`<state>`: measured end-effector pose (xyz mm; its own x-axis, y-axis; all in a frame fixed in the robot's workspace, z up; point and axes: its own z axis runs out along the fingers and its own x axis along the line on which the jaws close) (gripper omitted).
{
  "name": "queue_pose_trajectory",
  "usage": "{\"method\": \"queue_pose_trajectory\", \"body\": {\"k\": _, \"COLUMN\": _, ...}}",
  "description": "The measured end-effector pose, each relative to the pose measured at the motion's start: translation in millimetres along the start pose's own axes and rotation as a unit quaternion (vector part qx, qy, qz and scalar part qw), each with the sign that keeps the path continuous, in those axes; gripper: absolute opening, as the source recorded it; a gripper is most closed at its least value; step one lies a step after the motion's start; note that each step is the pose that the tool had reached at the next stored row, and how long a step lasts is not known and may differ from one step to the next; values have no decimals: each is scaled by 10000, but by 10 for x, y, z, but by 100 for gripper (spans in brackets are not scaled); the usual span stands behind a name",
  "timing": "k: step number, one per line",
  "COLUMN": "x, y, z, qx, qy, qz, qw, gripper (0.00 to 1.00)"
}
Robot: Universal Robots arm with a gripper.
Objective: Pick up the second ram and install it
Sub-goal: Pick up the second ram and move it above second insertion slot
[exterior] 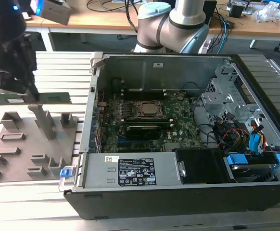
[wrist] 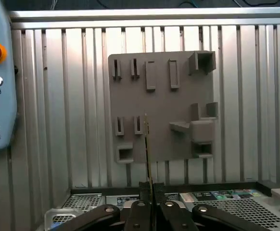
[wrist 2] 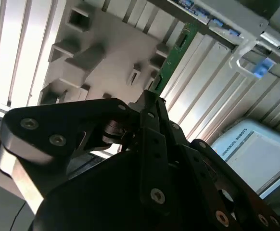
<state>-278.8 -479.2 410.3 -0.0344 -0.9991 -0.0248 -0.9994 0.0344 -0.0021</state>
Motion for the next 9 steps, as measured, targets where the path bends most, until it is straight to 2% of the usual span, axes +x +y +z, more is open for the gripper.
{"method": "queue_pose_trajectory", "body": {"k": 1, "x": -9, "y": -142, "z": 0, "qx": -8, "qy": 1, "qz": 1, "qw": 10000, "gripper": 14}}
{"method": "queue_pose_trajectory", "body": {"k": 2, "x": -14, "y": -248, "z": 1, "qx": -11, "qy": 0, "qz": 0, "qw": 10000, "gripper": 14}}
{"method": "queue_pose_trajectory", "body": {"k": 8, "x": -36, "y": -622, "z": 2, "qx": -28, "qy": 1, "qz": 2, "qw": 10000, "gripper": 14}}
{"method": "queue_pose_trajectory", "body": {"k": 9, "x": -43, "y": -769, "z": 2, "qx": -35, "qy": 1, "qz": 2, "qw": 10000, "gripper": 14}}
